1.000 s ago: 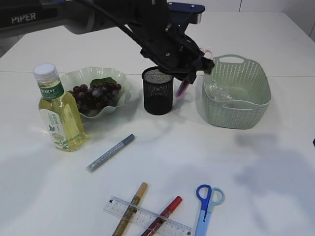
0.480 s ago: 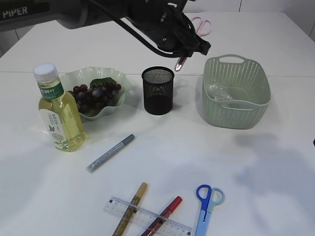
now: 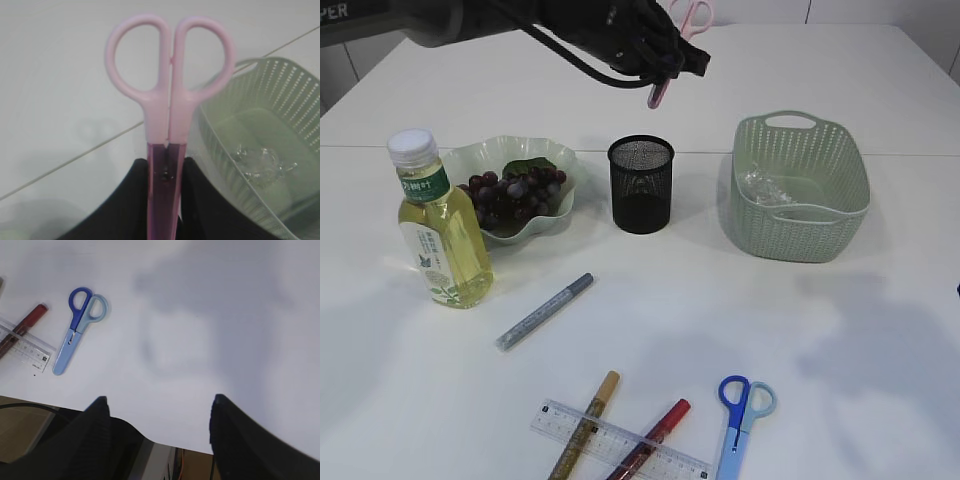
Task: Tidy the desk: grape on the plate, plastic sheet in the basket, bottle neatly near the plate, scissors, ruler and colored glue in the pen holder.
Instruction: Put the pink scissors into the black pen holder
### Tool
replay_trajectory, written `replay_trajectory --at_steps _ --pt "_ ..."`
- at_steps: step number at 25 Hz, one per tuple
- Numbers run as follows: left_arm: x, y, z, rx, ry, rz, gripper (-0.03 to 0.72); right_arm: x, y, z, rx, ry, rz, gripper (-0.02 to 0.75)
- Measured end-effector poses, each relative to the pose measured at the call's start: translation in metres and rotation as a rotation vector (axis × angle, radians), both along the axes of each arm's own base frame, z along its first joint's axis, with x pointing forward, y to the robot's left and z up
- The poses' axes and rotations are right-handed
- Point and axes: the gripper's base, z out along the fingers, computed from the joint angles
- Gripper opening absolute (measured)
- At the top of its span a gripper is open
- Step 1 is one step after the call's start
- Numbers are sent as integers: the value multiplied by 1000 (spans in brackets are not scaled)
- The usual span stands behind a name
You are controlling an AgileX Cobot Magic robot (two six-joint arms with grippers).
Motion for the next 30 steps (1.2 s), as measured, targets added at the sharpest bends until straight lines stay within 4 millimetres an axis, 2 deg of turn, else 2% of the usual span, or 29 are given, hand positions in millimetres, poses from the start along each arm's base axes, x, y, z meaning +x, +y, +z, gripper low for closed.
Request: replay_trajectory --at_steps 7,14,21,30 --pt "9 8 2 -32 -43 17 132 0 -1 0 -8 -1 3 490" --pt "16 3 -24 -22 -19 15 132 0 -1 0 -11 -3 7 490" --pt "19 2 -34 -21 -12 16 132 0 -2 0 -26 -5 11 490" --pt "29 8 -61 3 38 40 132 0 -3 0 -34 -7 13 490"
